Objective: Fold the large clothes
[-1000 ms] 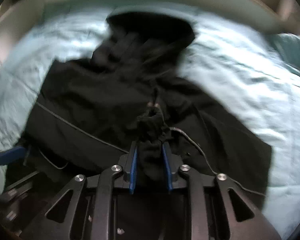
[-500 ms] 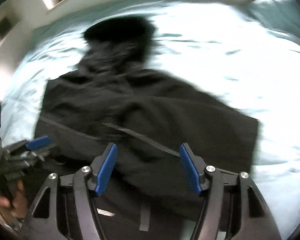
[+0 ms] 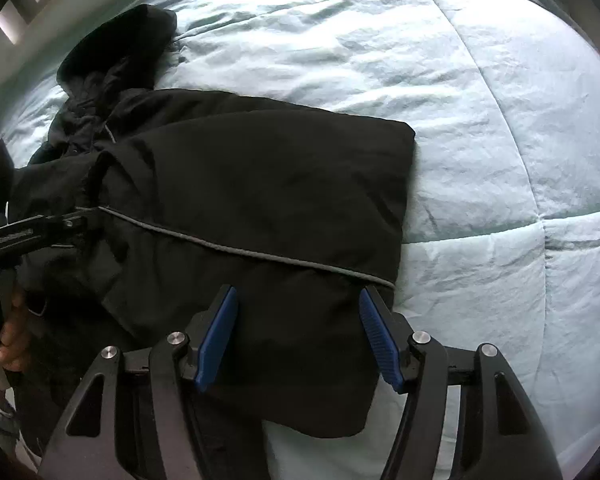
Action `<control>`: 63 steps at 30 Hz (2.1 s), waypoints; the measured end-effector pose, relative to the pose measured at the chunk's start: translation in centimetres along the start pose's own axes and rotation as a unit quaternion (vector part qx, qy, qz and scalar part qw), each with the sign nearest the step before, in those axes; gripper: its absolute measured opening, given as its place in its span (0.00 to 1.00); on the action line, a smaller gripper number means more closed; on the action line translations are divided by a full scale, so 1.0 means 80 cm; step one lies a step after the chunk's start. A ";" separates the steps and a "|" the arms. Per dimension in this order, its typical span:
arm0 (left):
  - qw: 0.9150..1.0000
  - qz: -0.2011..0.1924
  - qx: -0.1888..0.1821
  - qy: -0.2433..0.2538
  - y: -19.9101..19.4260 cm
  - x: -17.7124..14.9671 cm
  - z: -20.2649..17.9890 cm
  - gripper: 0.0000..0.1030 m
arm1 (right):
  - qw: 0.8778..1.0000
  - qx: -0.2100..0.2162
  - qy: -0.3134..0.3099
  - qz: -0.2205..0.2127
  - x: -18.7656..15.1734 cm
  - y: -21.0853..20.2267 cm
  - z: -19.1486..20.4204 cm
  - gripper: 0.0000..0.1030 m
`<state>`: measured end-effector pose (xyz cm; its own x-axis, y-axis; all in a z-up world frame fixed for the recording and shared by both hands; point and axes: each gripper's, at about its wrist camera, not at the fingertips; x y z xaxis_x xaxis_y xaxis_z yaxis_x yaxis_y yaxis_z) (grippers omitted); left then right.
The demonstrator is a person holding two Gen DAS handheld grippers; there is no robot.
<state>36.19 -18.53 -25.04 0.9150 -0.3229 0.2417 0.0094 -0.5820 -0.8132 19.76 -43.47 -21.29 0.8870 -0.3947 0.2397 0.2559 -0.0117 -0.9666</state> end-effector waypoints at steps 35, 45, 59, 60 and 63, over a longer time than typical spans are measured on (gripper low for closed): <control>0.960 -0.185 0.199 -0.067 -0.287 -0.060 0.182 0.40 | 0.998 0.041 -0.047 -0.026 0.022 0.019 0.168 0.86; 0.980 -0.031 0.194 -0.039 -0.089 -0.044 0.156 0.47 | 0.989 0.029 -0.142 0.027 -0.016 0.106 0.267 0.81; 0.975 -0.006 0.217 -0.046 -0.109 -0.005 0.186 0.47 | 0.996 -0.033 -0.068 0.038 0.054 0.106 0.213 0.76; 0.974 -0.009 0.224 -0.033 -0.109 -0.005 0.181 0.47 | 0.994 -0.052 -0.088 0.037 0.053 0.107 0.219 0.76; 0.973 -0.005 0.232 0.003 -0.125 -0.001 0.151 0.47 | 0.991 -0.066 -0.109 0.044 0.058 0.089 0.230 0.74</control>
<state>40.90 -3.65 -23.32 0.9113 -0.3247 0.2531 0.2009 -0.1861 -0.9618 32.75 -28.44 -25.40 0.9694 -0.1915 0.1535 0.1339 -0.1112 -0.9847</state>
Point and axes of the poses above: each gripper's, at about its wrist camera, not at the fingertips, and y roughly the way its jaws point, z to its left, x to its top, and after that the axes turned 6 degrees about y, right-handed
